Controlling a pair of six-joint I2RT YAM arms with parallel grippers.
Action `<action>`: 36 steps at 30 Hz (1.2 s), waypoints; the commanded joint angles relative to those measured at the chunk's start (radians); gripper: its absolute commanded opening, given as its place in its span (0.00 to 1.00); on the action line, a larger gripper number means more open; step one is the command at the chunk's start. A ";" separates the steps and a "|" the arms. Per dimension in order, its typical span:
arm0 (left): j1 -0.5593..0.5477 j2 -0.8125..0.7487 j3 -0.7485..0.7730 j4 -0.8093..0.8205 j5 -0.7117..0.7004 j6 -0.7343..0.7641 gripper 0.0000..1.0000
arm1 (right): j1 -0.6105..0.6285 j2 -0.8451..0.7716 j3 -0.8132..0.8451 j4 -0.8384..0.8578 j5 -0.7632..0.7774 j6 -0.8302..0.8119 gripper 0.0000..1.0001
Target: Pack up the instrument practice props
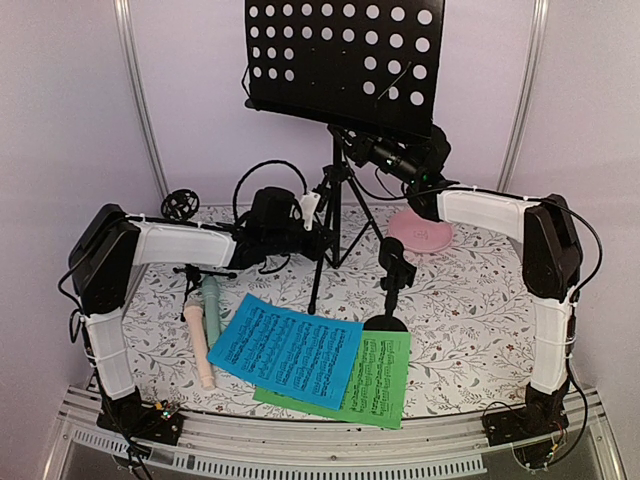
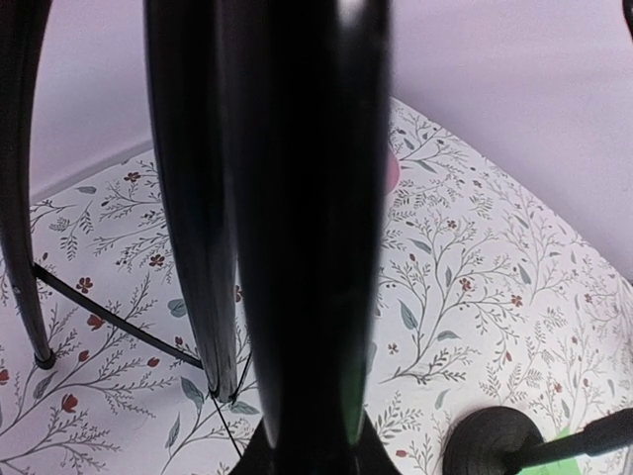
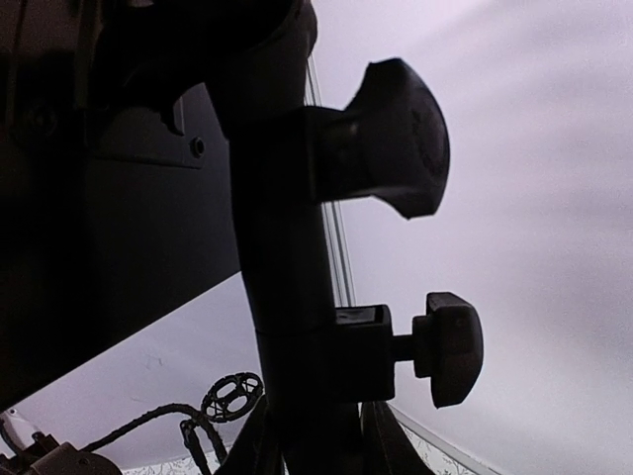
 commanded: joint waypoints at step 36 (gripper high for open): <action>0.025 -0.185 0.010 -0.083 -0.078 0.145 0.00 | 0.000 -0.140 0.230 -0.173 0.068 0.013 0.00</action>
